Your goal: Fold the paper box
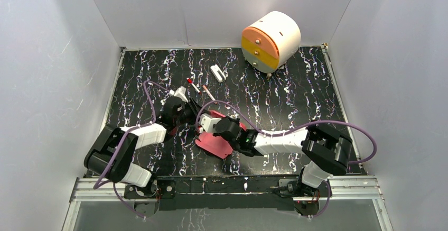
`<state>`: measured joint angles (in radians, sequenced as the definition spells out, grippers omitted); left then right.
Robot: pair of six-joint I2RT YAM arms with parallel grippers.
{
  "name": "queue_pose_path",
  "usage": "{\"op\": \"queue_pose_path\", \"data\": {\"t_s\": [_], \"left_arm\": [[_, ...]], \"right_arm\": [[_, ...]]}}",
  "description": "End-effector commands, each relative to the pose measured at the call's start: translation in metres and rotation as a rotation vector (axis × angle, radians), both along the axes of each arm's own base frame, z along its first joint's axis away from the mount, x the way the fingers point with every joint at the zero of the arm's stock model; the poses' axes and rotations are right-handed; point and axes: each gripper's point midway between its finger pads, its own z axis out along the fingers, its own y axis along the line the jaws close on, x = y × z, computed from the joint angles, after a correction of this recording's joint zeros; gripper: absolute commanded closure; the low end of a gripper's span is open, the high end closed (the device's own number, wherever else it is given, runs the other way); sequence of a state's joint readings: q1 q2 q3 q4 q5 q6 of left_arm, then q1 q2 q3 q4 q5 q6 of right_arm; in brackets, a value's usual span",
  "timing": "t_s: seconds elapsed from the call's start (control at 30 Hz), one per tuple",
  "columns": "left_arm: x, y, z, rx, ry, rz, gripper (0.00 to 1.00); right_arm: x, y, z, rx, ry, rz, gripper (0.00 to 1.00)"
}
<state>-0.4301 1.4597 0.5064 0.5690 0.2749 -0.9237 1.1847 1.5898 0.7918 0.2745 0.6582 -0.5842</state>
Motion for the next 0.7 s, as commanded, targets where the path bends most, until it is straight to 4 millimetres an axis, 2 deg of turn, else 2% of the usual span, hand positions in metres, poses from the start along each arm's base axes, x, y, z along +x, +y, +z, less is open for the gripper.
{"op": "queue_pose_path", "data": {"t_s": [0.0, 0.27, 0.67], "left_arm": [[-0.006, 0.0, 0.011, 0.06, -0.138, -0.047, 0.72], [-0.027, 0.004, 0.013, 0.095, -0.208, -0.103, 0.8], [-0.047, -0.028, 0.028, 0.025, -0.262, -0.244, 0.8]], "right_arm": [[0.006, 0.004, 0.019, 0.031, -0.095, 0.032, 1.0], [0.011, 0.0, 0.018, 0.008, -0.184, 0.043, 1.0], [0.012, 0.002, 0.028, -0.058, -0.301, 0.132, 1.0]]}}
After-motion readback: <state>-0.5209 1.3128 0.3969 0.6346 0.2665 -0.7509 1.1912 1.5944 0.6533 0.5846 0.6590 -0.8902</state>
